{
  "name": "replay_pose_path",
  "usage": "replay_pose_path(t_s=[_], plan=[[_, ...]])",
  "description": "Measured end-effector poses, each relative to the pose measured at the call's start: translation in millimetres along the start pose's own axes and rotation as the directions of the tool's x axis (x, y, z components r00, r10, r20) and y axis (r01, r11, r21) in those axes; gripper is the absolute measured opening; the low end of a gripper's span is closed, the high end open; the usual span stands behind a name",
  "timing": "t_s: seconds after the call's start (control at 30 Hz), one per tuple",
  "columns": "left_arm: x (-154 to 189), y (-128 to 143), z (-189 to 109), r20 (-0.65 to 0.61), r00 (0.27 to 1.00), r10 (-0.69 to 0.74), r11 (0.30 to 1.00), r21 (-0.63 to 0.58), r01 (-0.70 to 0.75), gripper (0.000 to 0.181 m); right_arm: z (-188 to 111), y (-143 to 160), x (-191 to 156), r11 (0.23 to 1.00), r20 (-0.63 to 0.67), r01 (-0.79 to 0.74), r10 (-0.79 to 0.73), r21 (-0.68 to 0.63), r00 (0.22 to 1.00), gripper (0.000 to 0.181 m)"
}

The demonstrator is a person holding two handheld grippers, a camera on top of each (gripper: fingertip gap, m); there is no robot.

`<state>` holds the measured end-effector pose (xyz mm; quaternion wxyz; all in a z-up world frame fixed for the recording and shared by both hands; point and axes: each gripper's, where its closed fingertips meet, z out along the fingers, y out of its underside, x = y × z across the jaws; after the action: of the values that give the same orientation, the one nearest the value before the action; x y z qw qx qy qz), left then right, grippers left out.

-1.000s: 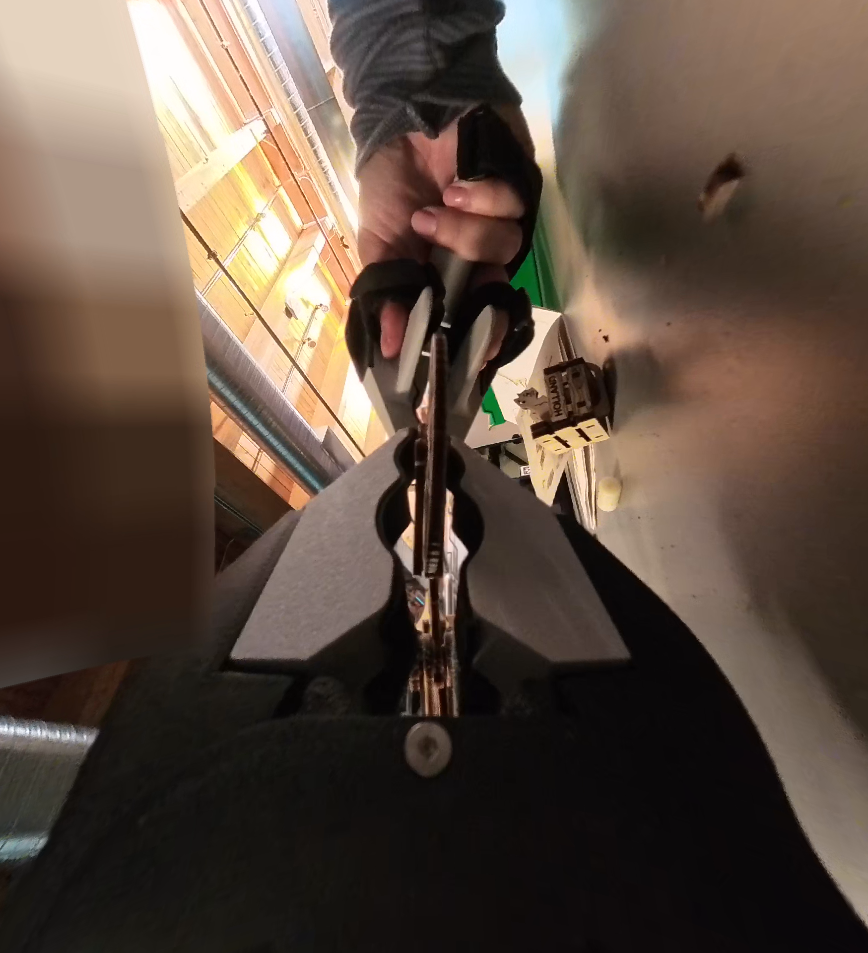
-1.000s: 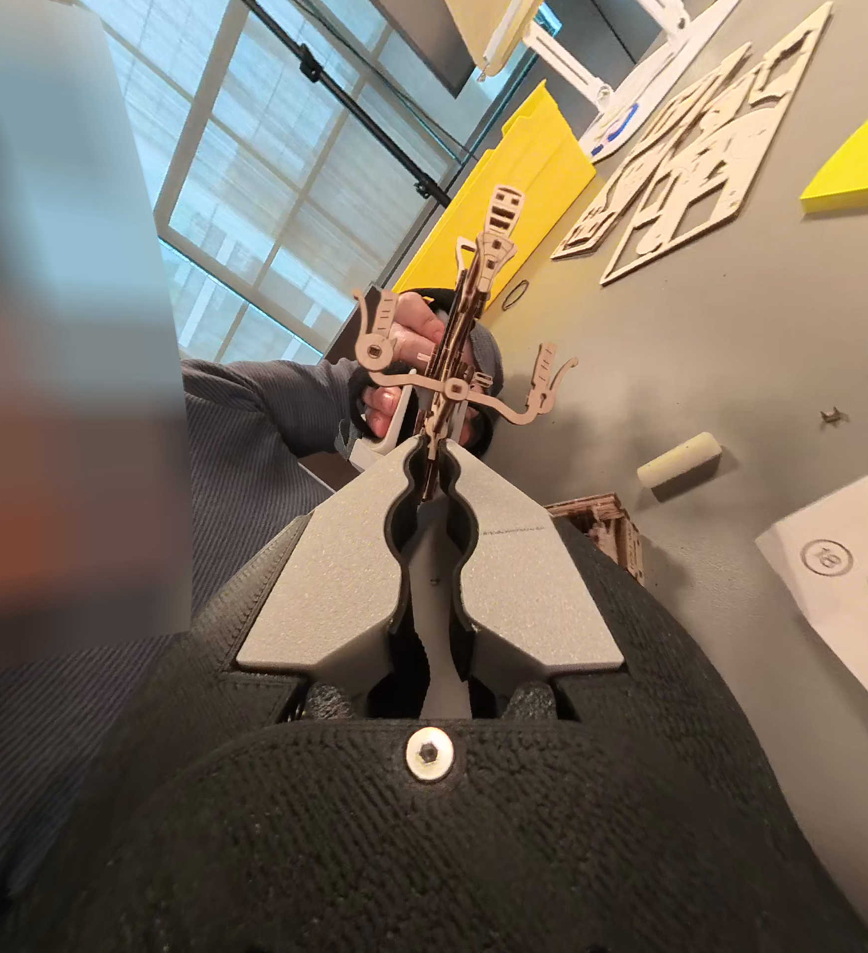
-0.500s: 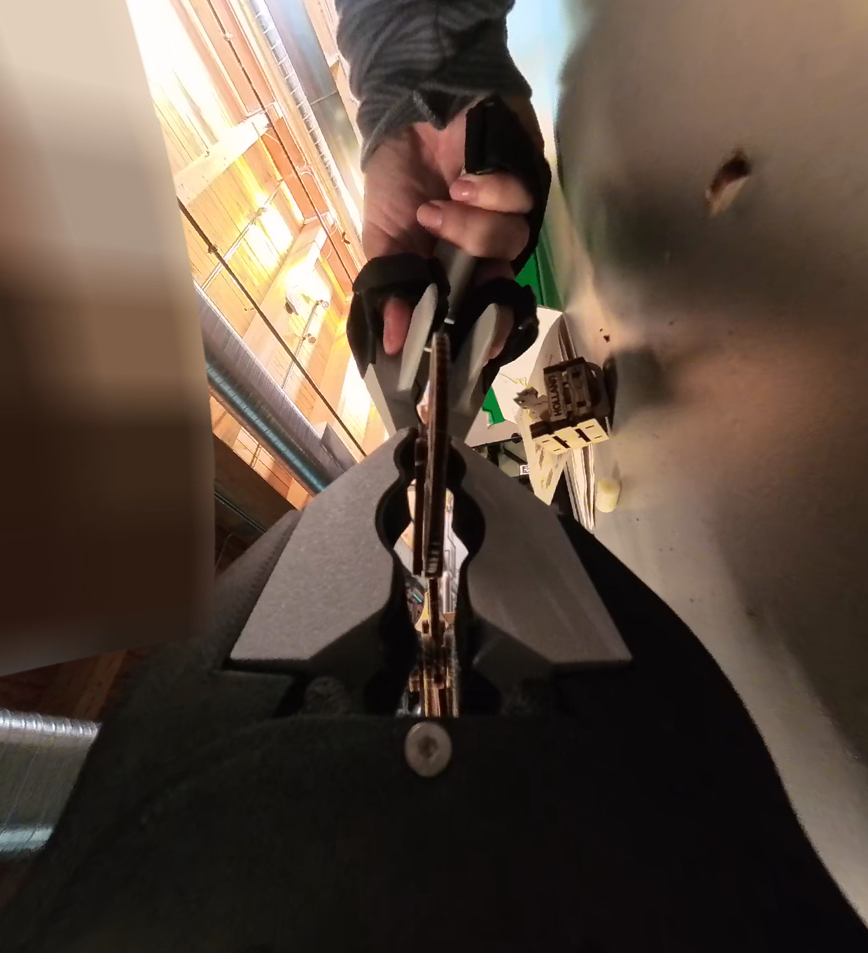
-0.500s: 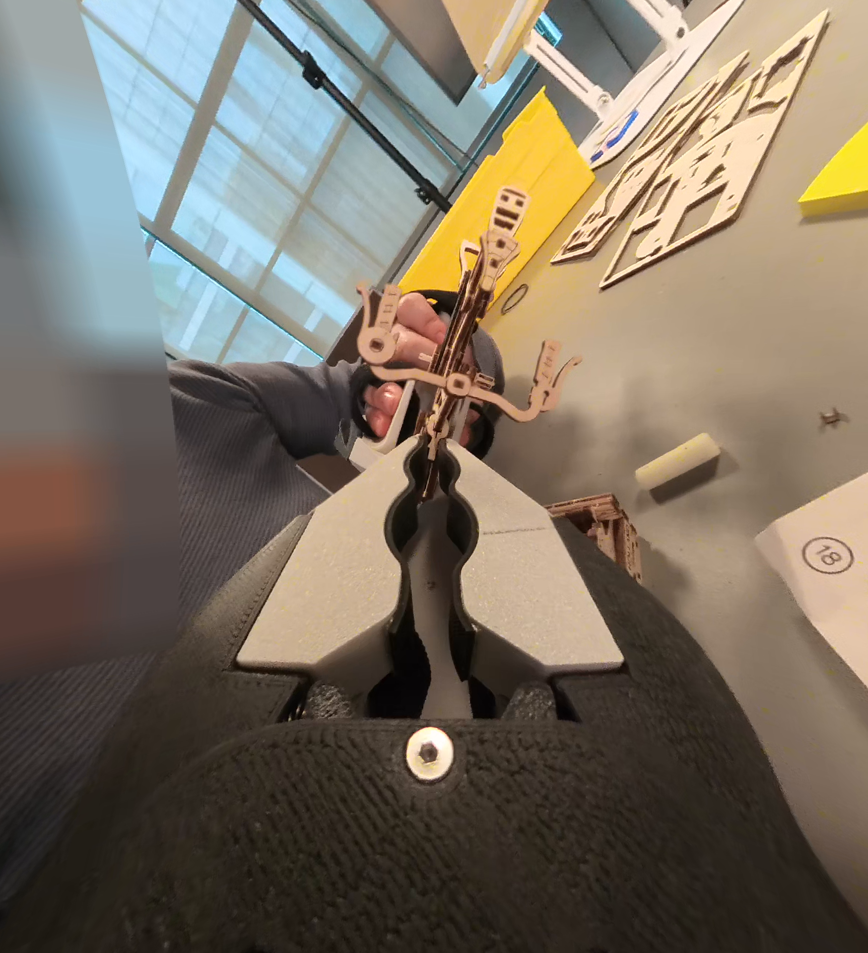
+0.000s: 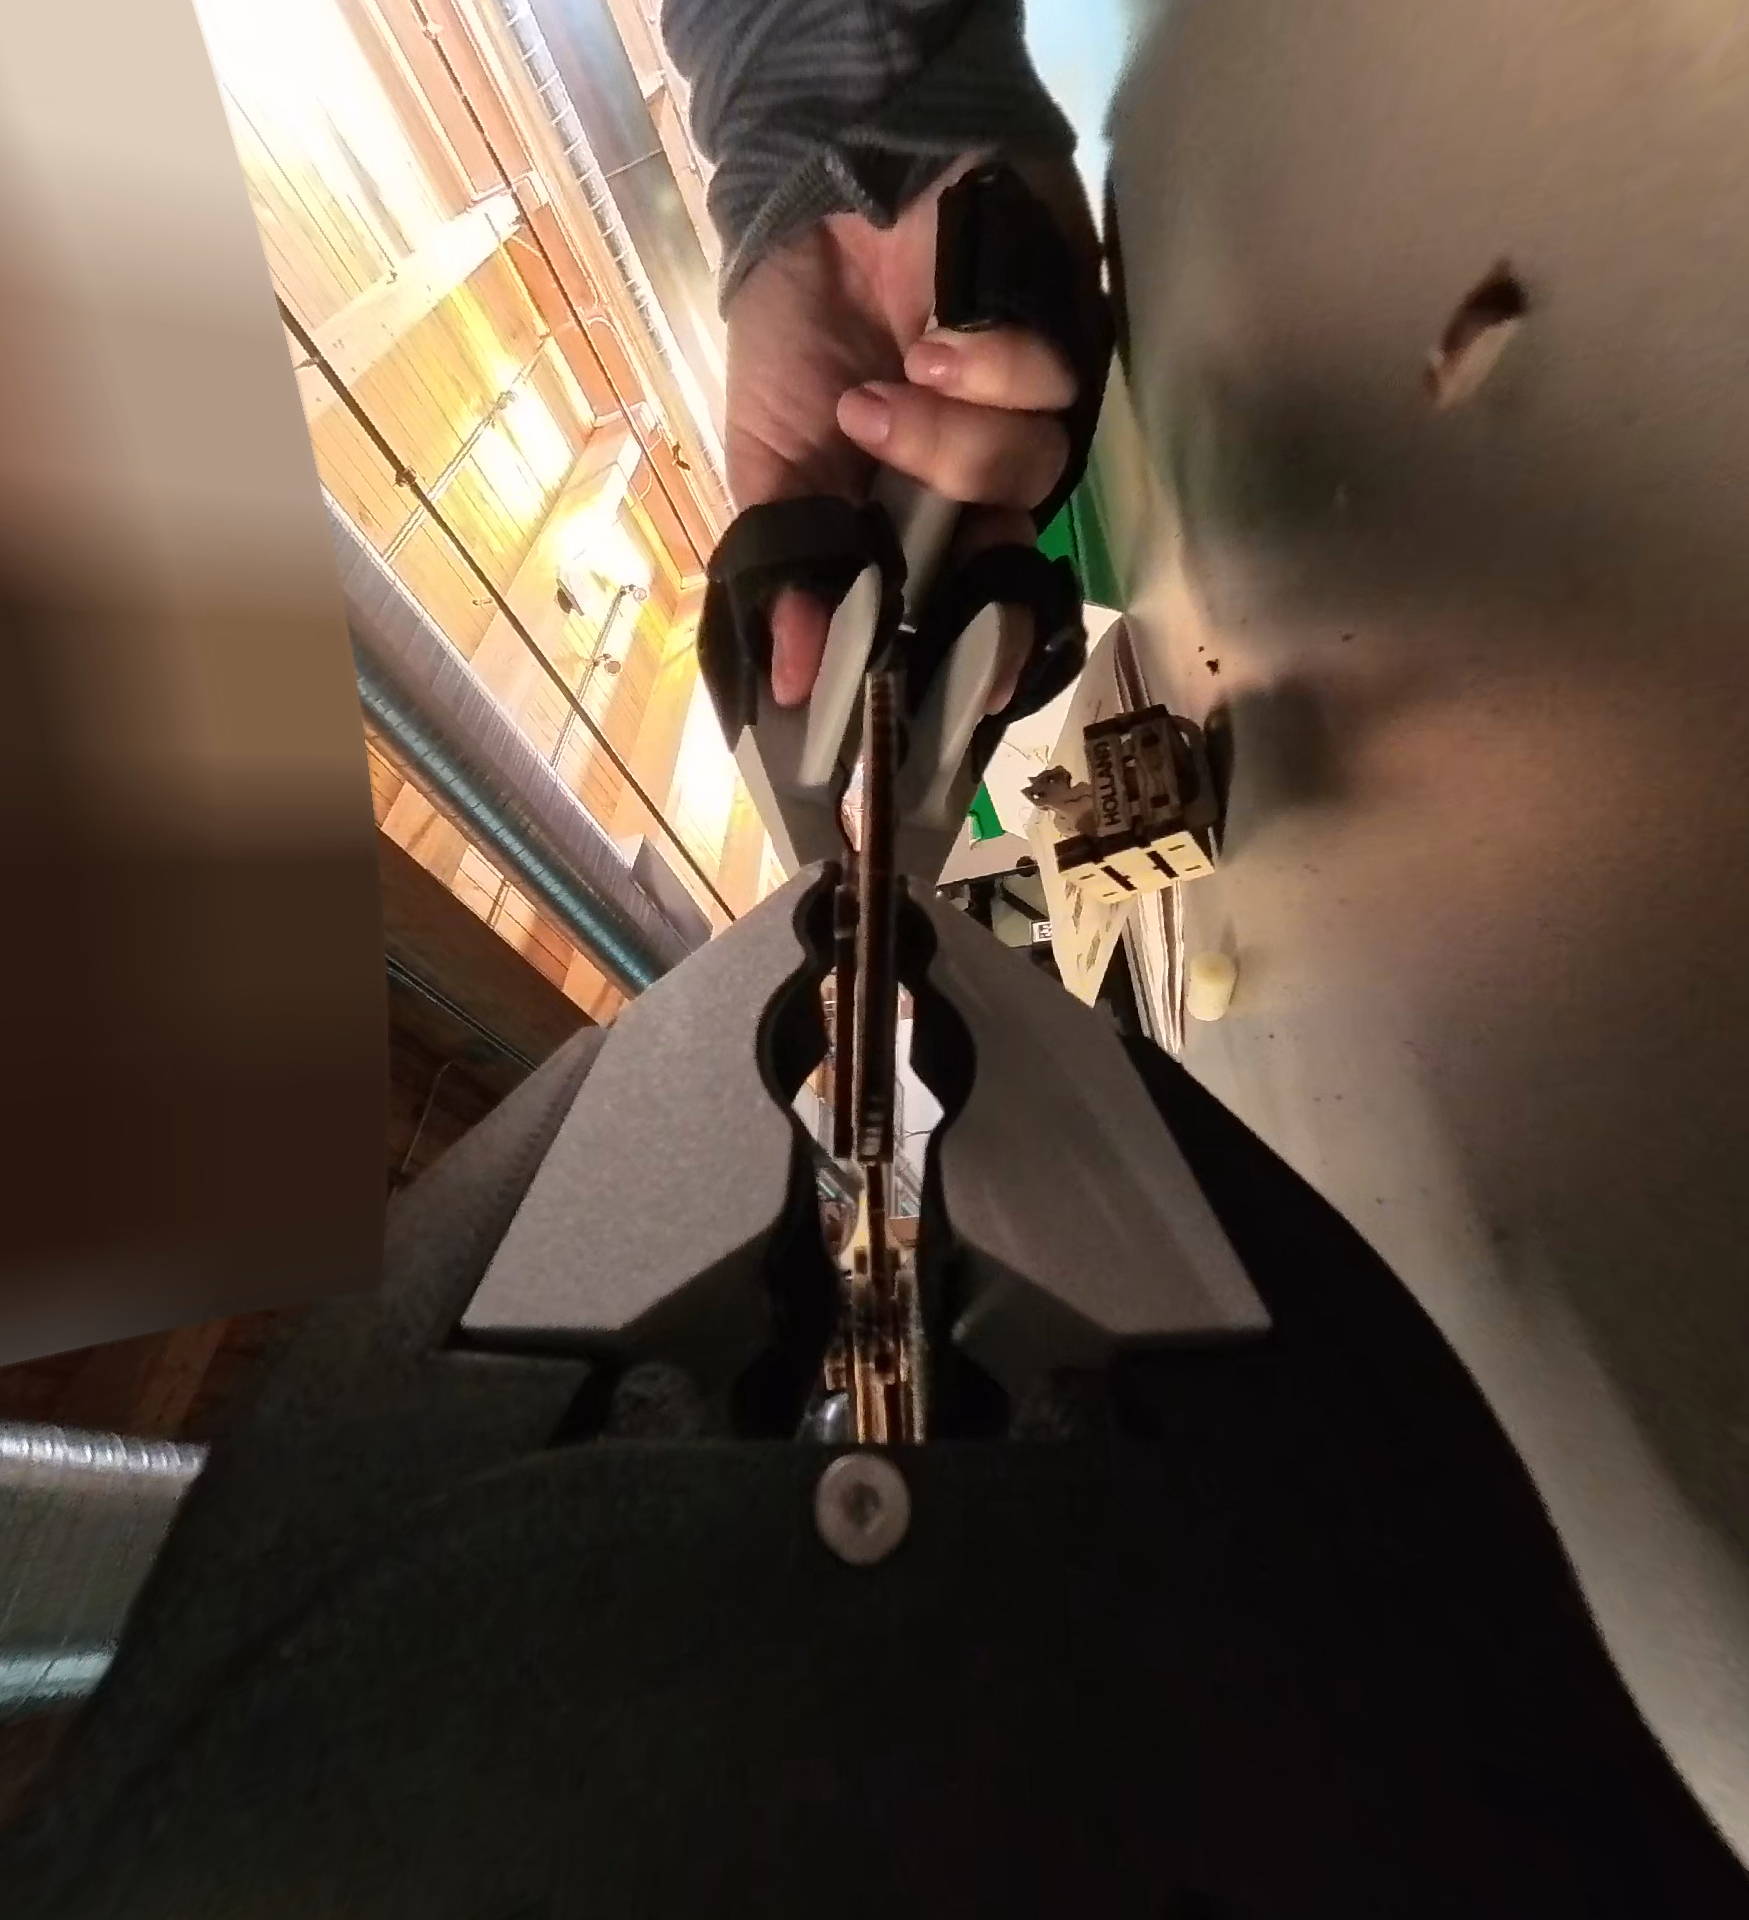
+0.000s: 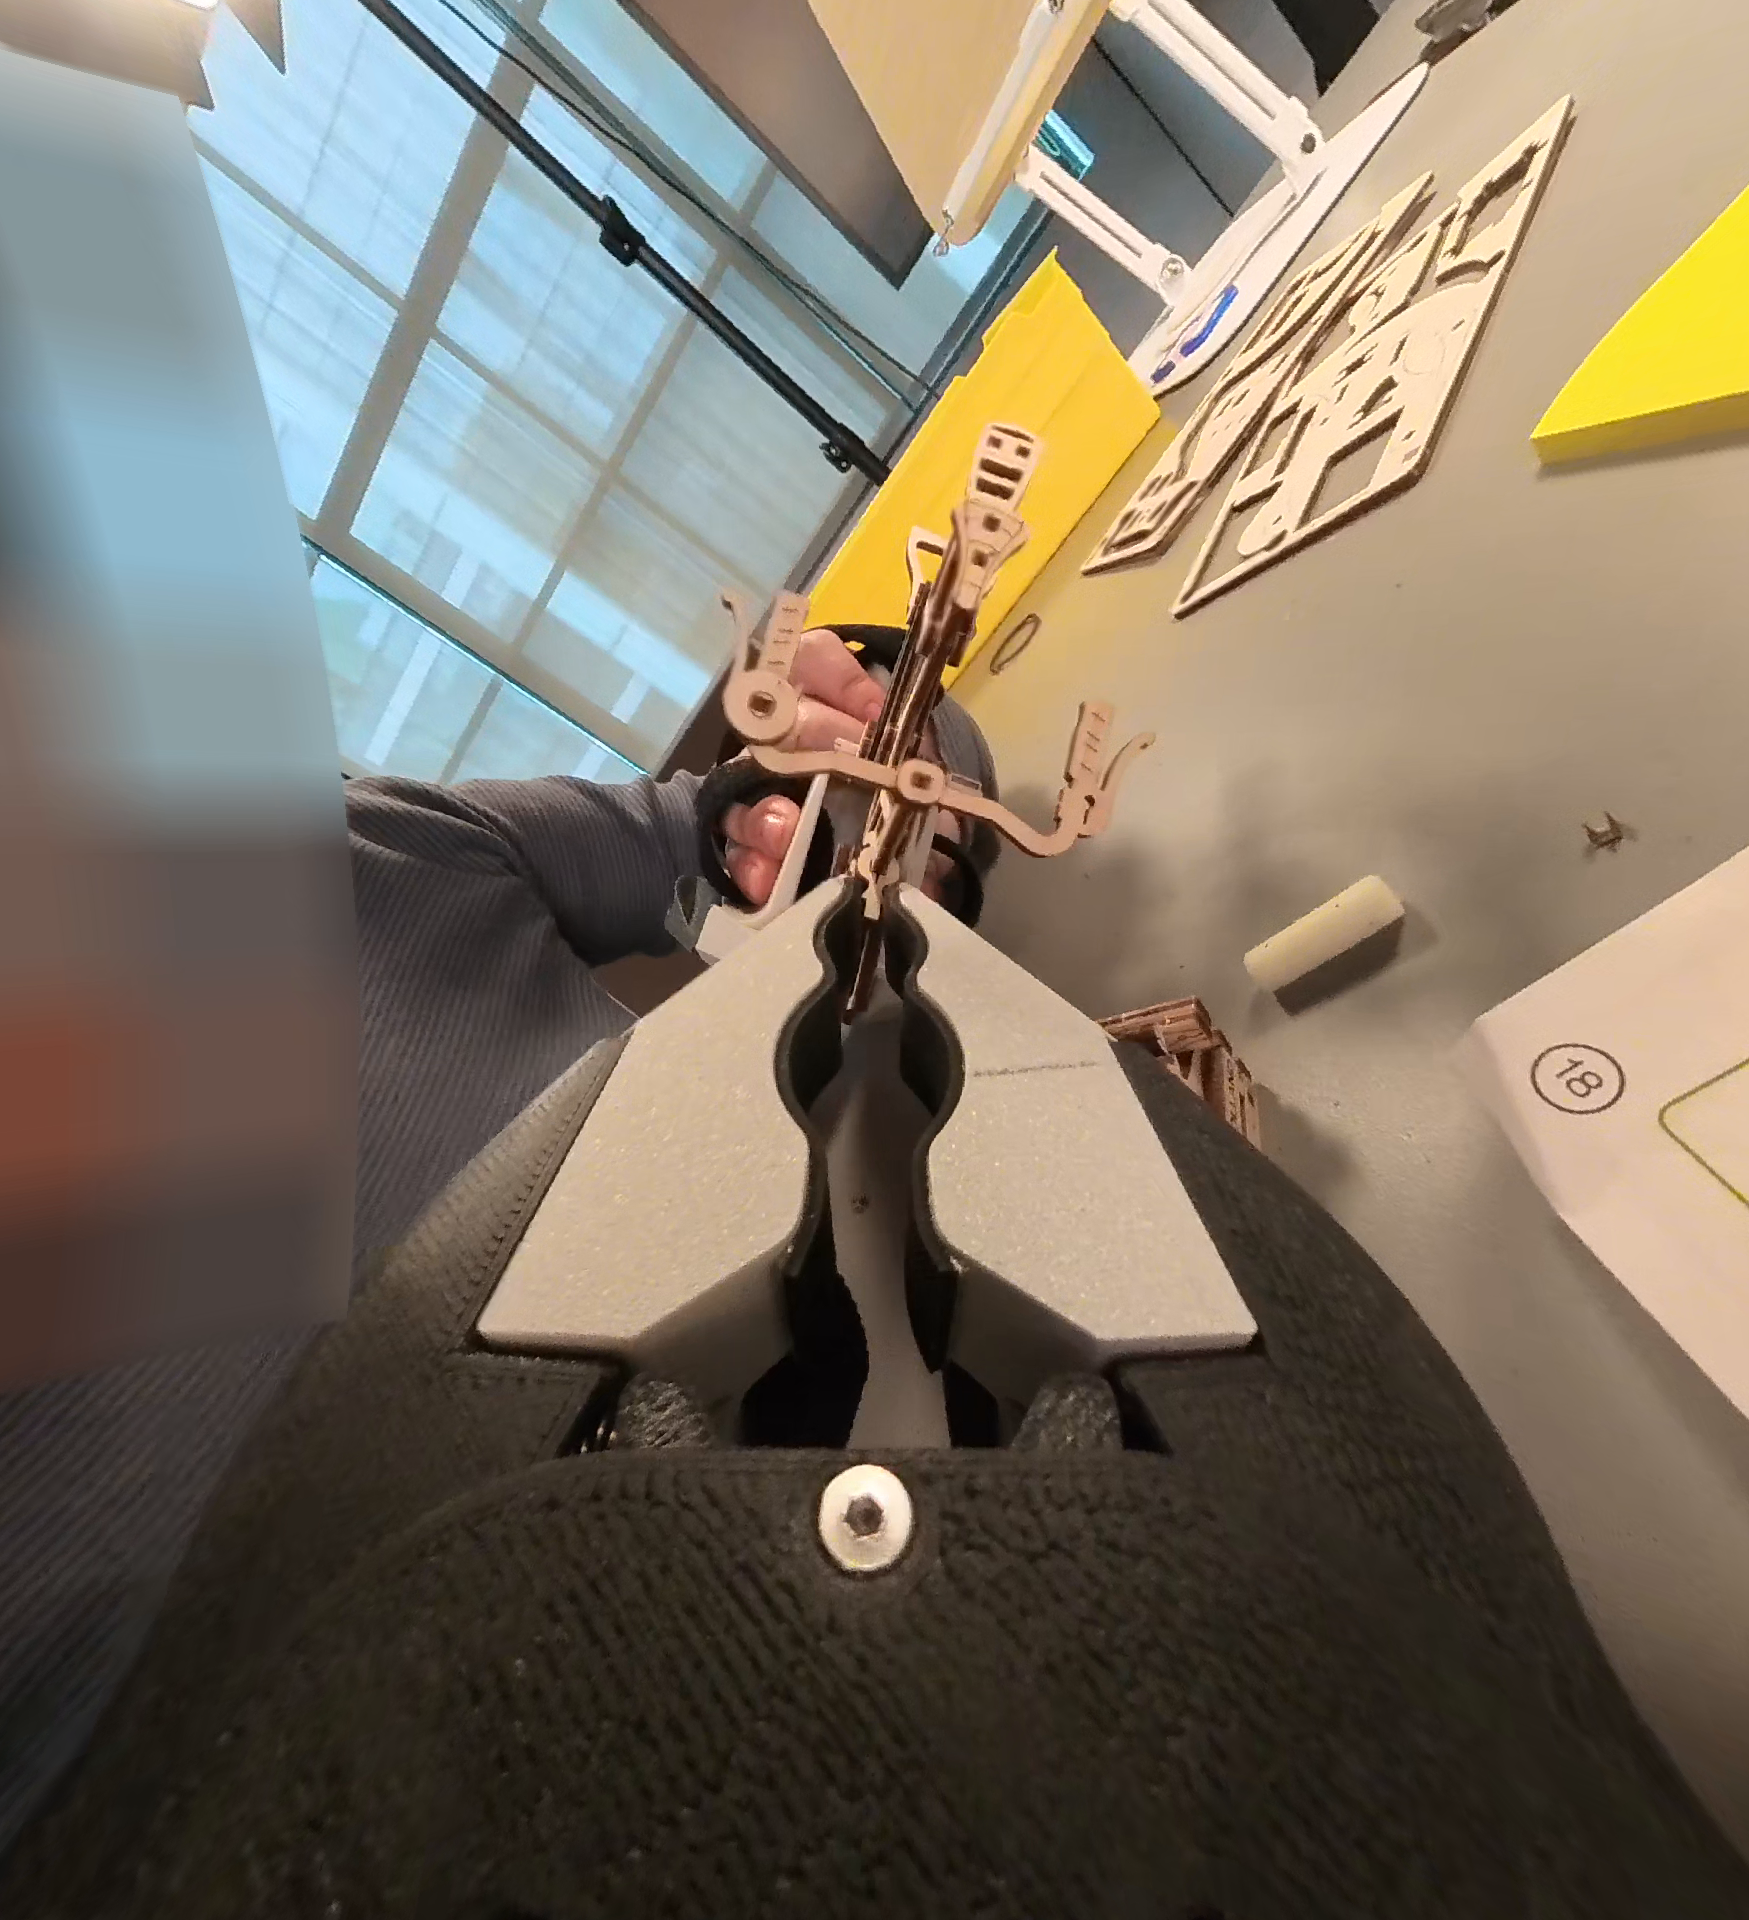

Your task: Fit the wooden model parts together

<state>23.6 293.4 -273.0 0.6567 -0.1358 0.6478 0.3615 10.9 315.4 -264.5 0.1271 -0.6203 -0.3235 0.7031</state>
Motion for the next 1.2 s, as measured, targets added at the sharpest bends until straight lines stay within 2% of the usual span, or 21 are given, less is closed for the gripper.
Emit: replay_pose_path(t_s=[0.53, 0.77, 0.93, 1.03, 1.2], plan=[[0.1, 4.8, -35.4, -0.018, 1.0, -0.01, 1.0, -0.013, 0.01, 0.007, 0.4, -0.4, 4.3, 1.0, -0.027, 0.011, -0.011, 0.012, 1.0, 0.001], [-2.5, 7.4, -38.8, -0.012, 0.998, -0.061, 0.998, -0.02, 0.061, 0.007, -0.9, -4.3, 4.2, 0.999, -0.032, 0.031, -0.03, 0.034, 0.999, 0.002], [-2.1, 9.6, -39.7, -0.017, 0.996, -0.085, 0.996, -0.027, 0.085, 0.007, -10.2, -14.2, 6.1, 0.986, -0.113, 0.158, -0.15, 0.061, 0.982, 0.011], [-2.5, 9.6, -39.9, -0.016, 0.996, -0.092, 0.995, -0.027, 0.092, 0.007, -10.5, -10.5, 7.7, 0.967, -0.167, 0.255, -0.251, 0.001, 0.954, 0.013], [-2.0, 8.7, -40.4, -0.016, 0.996, -0.09, 0.996, -0.023, 0.089, 0.007, -6.1, -1.6, 10.4, 0.947, -0.19, 0.313, -0.322, -0.077, 0.928, 0.015]])
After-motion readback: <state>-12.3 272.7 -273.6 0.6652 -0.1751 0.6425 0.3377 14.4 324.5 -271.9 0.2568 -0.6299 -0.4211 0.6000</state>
